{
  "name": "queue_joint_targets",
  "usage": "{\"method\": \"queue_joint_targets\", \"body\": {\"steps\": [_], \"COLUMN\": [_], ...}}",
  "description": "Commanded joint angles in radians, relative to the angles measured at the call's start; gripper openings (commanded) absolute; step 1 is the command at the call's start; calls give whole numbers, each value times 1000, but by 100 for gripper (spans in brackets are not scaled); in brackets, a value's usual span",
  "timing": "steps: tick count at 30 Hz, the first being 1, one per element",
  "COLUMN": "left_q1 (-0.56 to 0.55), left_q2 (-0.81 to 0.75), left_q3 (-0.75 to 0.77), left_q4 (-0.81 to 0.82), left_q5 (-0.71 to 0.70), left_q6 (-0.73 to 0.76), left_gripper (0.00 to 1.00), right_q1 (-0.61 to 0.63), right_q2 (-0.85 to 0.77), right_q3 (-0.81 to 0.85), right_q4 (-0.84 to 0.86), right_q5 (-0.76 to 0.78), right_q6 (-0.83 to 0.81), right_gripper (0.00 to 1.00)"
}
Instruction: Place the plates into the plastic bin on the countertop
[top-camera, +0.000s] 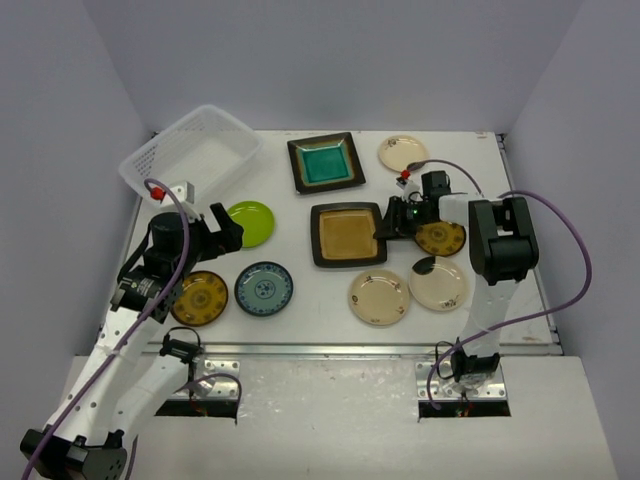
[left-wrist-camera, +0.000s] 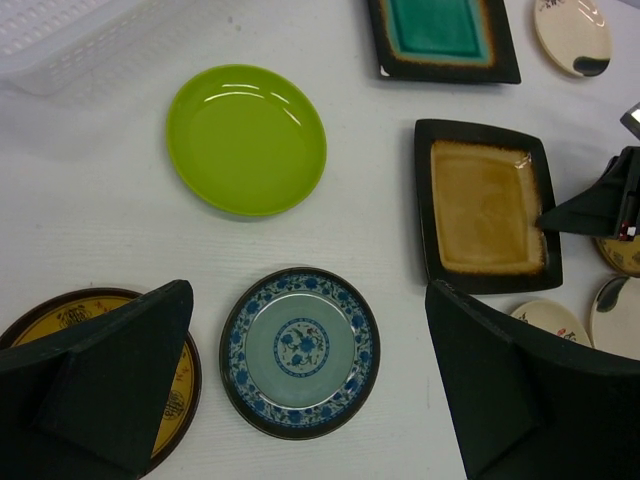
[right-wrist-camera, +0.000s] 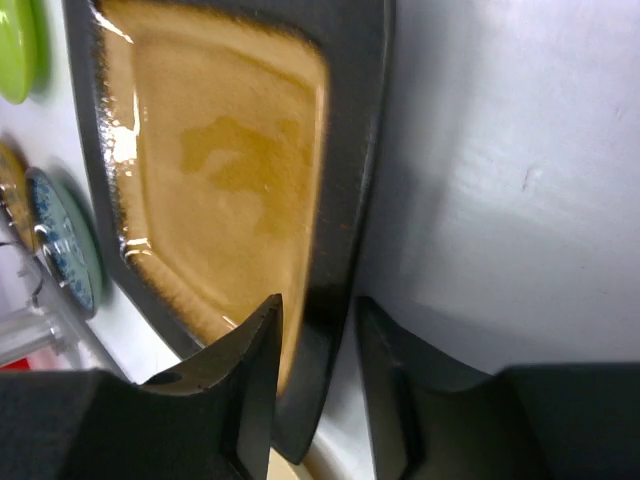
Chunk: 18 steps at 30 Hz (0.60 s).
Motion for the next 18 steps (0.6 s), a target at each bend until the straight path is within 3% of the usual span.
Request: {"method": "queue_joint_targets", "body": {"steps": [1, 2, 5, 8, 18], "left_q1": [-16, -18, -25, -28, -40], "left_q2": [-6, -6, -5, 1, 18], "left_q3": [2, 2, 1, 1, -1], "left_q4": [46, 46, 50, 49, 69], "left_q5": [17, 17, 23, 28, 127], "left_q6": [15, 15, 16, 16, 23], "left_gripper": [100, 100, 100, 100, 100], "right_q1": [-20, -24, -36, -46, -51], "right_q2": [39, 39, 42, 38, -147], "right_q3": [-15, -20, -39, -47, -134], "right_q4": [32, 38, 61, 78, 254], "right_q5": [-52, -55, -86, -122, -316], "right_q6": [19, 24, 51, 69, 227], "right_gripper": [34, 31, 10, 0, 0]}}
